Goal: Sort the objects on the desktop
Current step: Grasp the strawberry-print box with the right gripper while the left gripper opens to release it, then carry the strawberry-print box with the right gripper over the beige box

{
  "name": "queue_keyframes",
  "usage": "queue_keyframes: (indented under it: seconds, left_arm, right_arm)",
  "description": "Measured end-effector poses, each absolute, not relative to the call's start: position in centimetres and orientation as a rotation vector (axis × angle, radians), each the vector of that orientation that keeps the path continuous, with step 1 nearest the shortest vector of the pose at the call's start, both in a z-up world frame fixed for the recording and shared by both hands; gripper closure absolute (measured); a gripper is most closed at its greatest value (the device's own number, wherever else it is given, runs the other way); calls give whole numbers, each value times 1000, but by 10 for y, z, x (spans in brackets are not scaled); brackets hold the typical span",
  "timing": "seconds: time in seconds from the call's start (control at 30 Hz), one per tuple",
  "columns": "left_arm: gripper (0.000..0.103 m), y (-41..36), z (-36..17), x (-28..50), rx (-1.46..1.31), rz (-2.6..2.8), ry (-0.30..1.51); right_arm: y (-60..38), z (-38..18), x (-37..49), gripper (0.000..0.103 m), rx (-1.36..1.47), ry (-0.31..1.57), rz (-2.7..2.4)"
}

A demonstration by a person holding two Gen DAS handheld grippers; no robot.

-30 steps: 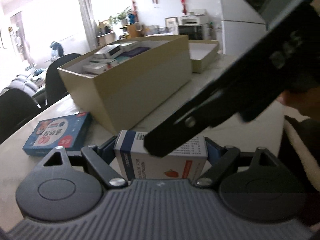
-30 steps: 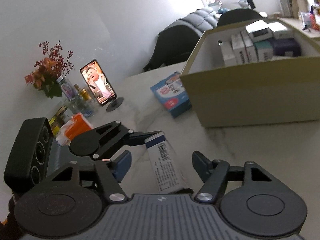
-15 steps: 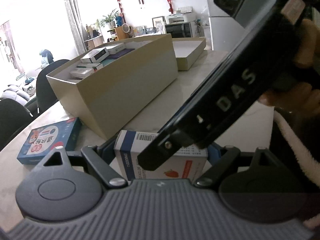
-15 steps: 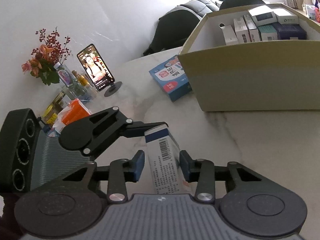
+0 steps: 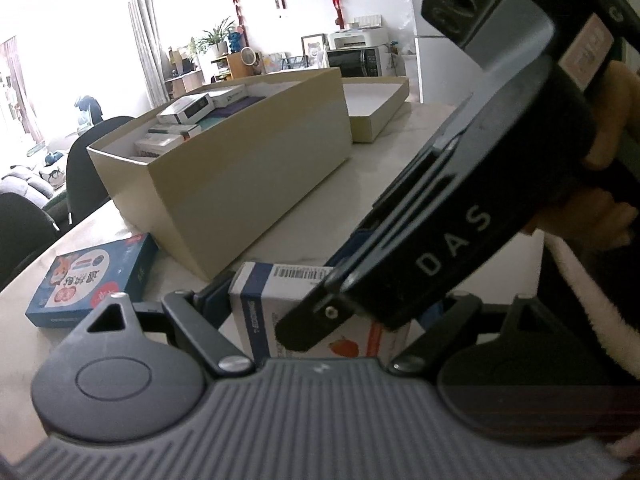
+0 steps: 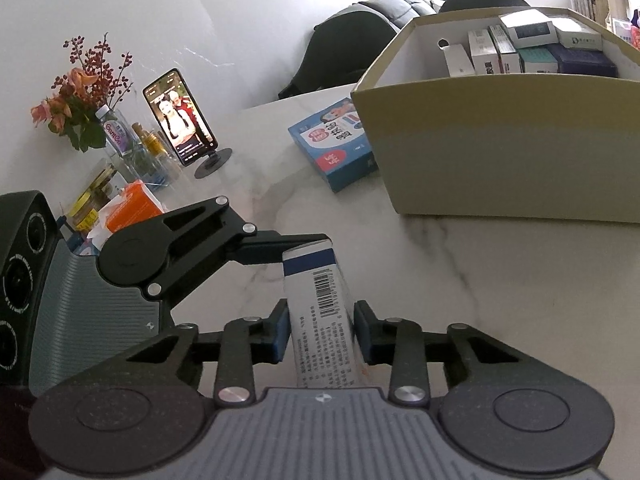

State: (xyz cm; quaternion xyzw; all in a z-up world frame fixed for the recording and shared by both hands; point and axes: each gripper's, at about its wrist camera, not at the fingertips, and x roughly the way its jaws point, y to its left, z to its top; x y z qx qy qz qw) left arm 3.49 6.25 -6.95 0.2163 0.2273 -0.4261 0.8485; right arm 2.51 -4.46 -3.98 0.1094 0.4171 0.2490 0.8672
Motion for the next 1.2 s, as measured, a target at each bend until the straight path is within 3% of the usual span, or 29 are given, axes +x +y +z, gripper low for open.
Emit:
queue_keyframes:
  seconds: [0.3,1.2]
  left_arm:
    - [1,66,-68,37,434,-896,482]
    - [0,83,-69,54,324,-746,511]
  right_arm:
    - [-52,-41,28,72,242,861,489]
    - [-102,-10,21,72,330,724,351]
